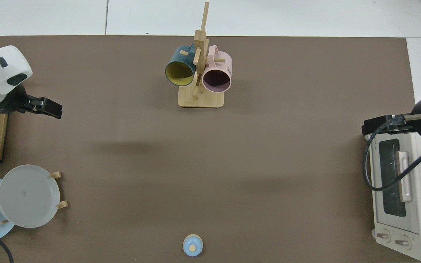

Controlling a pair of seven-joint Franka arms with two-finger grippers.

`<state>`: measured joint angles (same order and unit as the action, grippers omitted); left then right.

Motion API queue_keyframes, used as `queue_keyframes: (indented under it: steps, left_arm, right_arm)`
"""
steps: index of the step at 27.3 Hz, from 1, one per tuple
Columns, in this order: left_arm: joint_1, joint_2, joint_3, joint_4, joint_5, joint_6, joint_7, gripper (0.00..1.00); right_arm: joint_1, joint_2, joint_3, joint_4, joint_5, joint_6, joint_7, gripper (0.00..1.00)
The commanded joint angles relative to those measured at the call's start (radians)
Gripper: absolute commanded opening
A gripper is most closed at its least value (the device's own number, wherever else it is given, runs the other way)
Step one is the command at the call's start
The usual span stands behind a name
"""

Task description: Put markers into pen holder

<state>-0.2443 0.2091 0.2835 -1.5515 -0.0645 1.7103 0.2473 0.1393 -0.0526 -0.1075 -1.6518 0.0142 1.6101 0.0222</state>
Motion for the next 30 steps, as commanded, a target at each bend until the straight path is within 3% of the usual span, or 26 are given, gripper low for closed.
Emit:
queue_keyframes:
  steps: [1, 7, 12, 19, 21, 26, 30]
  left_arm:
    - [0.071, -0.04, -0.063, -0.024, -0.05, -0.007, -0.057, 1.0]
    - [0.057, -0.082, -0.086, -0.032, -0.038, -0.015, -0.187, 1.0]
    - [0.063, -0.129, -0.148, -0.047, 0.051, -0.015, -0.229, 1.0]
    - [0.066, -0.312, -0.184, -0.278, 0.092, 0.107, -0.237, 1.0]
    - [0.079, -0.338, -0.208, -0.297, 0.094, 0.109, -0.233, 1.0]
    - [0.174, -0.332, -0.303, -0.28, 0.087, 0.083, -0.24, 1.0]
    - [0.183, -0.327, -0.297, -0.269, 0.078, 0.075, -0.232, 1.0]
  right_arm:
    - [-0.014, 0.002, 0.008, 0.004, 0.0, -0.004, -0.027, 1.0]
    - [-0.015, 0.002, 0.008, 0.004, -0.003, -0.001, -0.038, 1.0]
    - [-0.007, 0.002, 0.008, -0.003, -0.02, 0.048, -0.035, 1.0]
    - [-0.015, 0.002, 0.006, -0.006, -0.031, 0.056, -0.076, 1.0]
    - [-0.015, 0.002, 0.006, -0.006, -0.033, 0.057, -0.081, 1.0]
    - [-0.021, 0.002, 0.006, -0.006, -0.033, 0.056, -0.085, 1.0]
    - [-0.02, 0.002, 0.006, -0.008, -0.036, 0.057, -0.097, 1.0]
